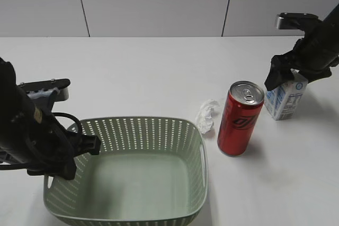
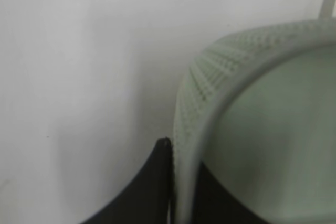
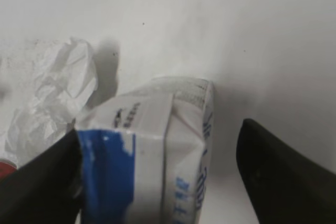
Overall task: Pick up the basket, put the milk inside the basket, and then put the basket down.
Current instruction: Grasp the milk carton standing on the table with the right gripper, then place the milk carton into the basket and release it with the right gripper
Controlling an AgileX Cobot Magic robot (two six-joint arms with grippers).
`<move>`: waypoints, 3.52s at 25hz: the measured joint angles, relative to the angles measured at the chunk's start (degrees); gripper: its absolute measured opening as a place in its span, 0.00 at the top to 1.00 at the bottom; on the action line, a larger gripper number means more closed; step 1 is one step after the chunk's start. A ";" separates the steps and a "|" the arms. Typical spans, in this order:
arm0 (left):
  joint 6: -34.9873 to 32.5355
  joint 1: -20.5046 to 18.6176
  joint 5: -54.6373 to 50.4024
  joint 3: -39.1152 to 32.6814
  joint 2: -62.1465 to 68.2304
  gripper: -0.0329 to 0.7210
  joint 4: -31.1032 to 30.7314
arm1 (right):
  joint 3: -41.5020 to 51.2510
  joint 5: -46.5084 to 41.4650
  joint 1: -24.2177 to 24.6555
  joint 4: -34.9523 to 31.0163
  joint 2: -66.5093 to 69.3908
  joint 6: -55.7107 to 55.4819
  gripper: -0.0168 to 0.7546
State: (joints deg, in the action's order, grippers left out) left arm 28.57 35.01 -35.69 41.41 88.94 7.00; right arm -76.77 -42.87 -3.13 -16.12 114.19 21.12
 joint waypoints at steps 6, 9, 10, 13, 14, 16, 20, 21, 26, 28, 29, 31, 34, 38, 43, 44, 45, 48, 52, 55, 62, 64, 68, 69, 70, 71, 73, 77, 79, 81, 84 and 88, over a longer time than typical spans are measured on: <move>0.00 0.00 0.00 0.00 0.00 0.95 0.05 | -0.36 -0.64 0.00 -0.05 1.70 0.00 0.18; 0.00 0.00 0.00 0.00 0.00 0.95 0.04 | -0.36 -0.73 0.00 -0.11 1.82 -0.26 0.30; 0.00 0.00 0.00 0.00 0.00 0.95 0.04 | -0.41 -0.92 0.00 -0.23 1.87 -0.85 0.36; 0.00 0.00 0.00 0.00 0.00 0.95 0.04 | -1.27 -1.94 0.00 -0.08 1.87 -2.08 0.55; 0.00 0.00 0.00 0.00 0.00 0.95 0.04 | -1.85 -2.86 0.00 -0.08 1.99 -2.14 0.55; 0.00 0.00 0.00 0.00 0.00 0.95 0.11 | -3.26 -5.96 0.00 0.04 2.06 -2.30 0.55; 0.00 0.00 0.00 0.00 0.00 0.95 0.11 | -7.68 -12.43 0.00 1.45 2.10 -2.74 0.55; 0.00 0.00 0.00 0.00 0.00 0.95 0.11 | -8.46 -13.84 0.00 2.25 1.86 -3.03 0.55; 0.00 0.00 -0.35 0.00 0.00 0.95 0.11 | -8.32 -19.27 0.00 7.03 -3.26 -4.49 0.55; 0.00 0.00 -0.70 0.00 0.00 0.95 0.11 | -6.66 -20.20 0.00 7.54 -8.02 -4.86 0.55; 0.00 0.00 -0.74 0.00 0.00 0.95 0.11 | -5.26 -20.38 0.00 7.54 -10.37 -5.07 0.55; -0.07 0.00 -0.75 0.00 0.00 0.95 0.00 | -1.70 -20.53 0.00 7.47 -16.59 -5.29 0.55; -0.71 0.00 -1.18 0.00 0.00 0.95 -0.11 | 5.71 -20.53 0.00 7.47 -26.11 -5.35 0.55; -1.88 0.00 -2.16 0.00 0.00 0.95 -0.22 | 16.33 -19.40 0.00 7.47 -38.21 -5.46 0.55; -2.40 0.07 -2.34 0.00 0.00 0.95 0.07 | 27.83 -17.27 0.00 5.68 -49.42 -5.52 0.55; -2.40 0.28 -2.20 0.00 0.00 0.95 0.19 | 29.60 -17.01 0.00 5.14 -51.49 -5.52 0.55; -2.40 0.51 -2.04 0.00 0.00 0.95 0.24 | 31.40 -16.60 0.00 4.80 -53.43 -5.43 0.55; -2.40 1.94 -1.40 0.00 0.00 0.95 0.67 | 33.47 -16.53 0.00 4.60 -57.21 -5.12 0.55; -0.60 3.84 -0.39 0.00 0.00 0.95 1.16 | 32.21 -16.57 -0.52 1.19 -57.92 -4.88 0.55; 0.08 3.95 -0.21 0.00 0.00 0.95 1.38 | 30.61 -15.86 -5.14 -0.78 -57.25 -5.30 0.55; 0.23 3.95 -0.21 0.00 0.00 0.95 1.43 | 24.64 -10.42 -26.80 2.15 -50.91 -14.92 0.55; 0.23 3.95 -0.21 0.00 0.00 0.95 1.43 | 21.39 -10.37 -32.59 5.87 -47.12 -18.13 0.55; 0.23 3.95 -0.11 0.00 0.00 0.95 1.43 | 14.55 -9.90 -42.84 11.78 -38.26 -21.67 0.55; 0.28 3.95 -0.11 0.00 0.00 0.95 1.43 | 13.32 -9.70 -44.97 13.10 -36.11 -22.39 0.55; 0.28 3.95 -0.11 0.00 0.00 0.95 1.43 | 12.08 -9.57 -46.75 14.48 -34.32 -23.00 0.55; 0.33 3.95 -0.11 0.00 0.00 0.95 1.43 | 11.14 -9.41 -47.88 15.41 -32.24 -23.29 0.55; 0.38 3.95 -0.11 0.00 0.00 0.95 1.43 | 10.12 -8.31 -49.40 15.81 -28.39 -23.74 0.55; 0.66 3.95 -0.04 0.00 0.00 0.95 1.43 | 9.36 -5.51 -49.81 15.20 -22.11 -24.03 0.55; 0.68 3.95 0.09 0.00 0.00 0.95 1.43 | 9.31 -4.81 -49.81 15.20 -18.99 -24.03 0.55; 0.81 3.95 0.20 0.00 0.00 0.95 1.43 | 9.31 -3.61 -49.81 15.14 -16.54 -24.03 0.55; 0.87 3.95 0.35 0.00 0.00 0.95 1.43 | 9.31 -1.22 -49.81 14.95 -13.94 -24.14 0.55; 0.87 3.95 0.64 0.00 0.00 0.95 1.43 | 9.31 -0.20 -49.81 13.08 -11.46 -24.13 0.55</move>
State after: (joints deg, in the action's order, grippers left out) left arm 29.43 38.96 -35.05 41.41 88.94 8.43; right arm -67.46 -43.08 -52.94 -3.04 102.73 -3.01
